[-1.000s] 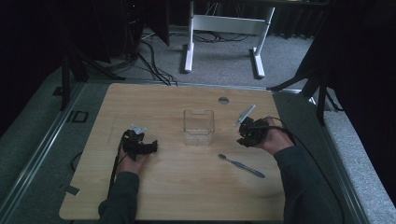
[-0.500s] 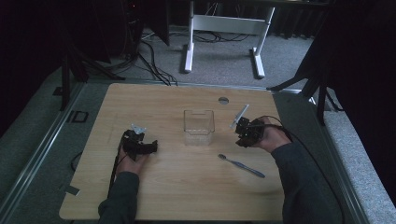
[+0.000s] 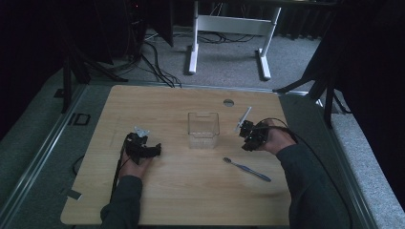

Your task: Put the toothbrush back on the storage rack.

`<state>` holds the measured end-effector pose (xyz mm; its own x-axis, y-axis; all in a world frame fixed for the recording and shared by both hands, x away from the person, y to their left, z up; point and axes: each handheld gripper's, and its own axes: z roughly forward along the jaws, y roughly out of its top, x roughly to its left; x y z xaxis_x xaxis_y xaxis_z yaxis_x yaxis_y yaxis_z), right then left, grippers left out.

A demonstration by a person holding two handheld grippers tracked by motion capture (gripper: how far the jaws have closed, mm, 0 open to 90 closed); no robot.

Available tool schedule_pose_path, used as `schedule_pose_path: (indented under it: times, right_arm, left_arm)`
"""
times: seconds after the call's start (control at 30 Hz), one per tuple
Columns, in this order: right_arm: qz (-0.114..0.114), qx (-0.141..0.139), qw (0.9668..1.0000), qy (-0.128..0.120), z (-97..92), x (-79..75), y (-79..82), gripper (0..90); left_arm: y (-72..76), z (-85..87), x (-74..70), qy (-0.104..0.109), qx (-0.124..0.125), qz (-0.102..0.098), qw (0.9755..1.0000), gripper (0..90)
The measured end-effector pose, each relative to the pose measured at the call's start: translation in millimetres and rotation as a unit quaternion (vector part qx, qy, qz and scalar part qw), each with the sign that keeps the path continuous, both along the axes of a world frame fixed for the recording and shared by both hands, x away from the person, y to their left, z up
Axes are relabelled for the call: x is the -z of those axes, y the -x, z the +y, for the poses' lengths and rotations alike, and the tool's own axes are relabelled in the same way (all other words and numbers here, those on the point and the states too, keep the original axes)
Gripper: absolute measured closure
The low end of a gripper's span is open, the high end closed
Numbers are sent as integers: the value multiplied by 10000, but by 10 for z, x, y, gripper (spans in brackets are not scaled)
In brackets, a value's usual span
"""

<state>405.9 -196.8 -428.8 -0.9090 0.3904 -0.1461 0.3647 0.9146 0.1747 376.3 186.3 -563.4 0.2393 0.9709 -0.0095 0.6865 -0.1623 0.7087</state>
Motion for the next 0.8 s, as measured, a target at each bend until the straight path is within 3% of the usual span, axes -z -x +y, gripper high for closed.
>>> schedule_pose_path:
  times: [0.8]
  right_arm:
    - [244, -90, 9995, 176, -2, 139, 2, 689]
  left_arm:
    - [0, 0, 0, 1, 0, 1, 10000, 137]
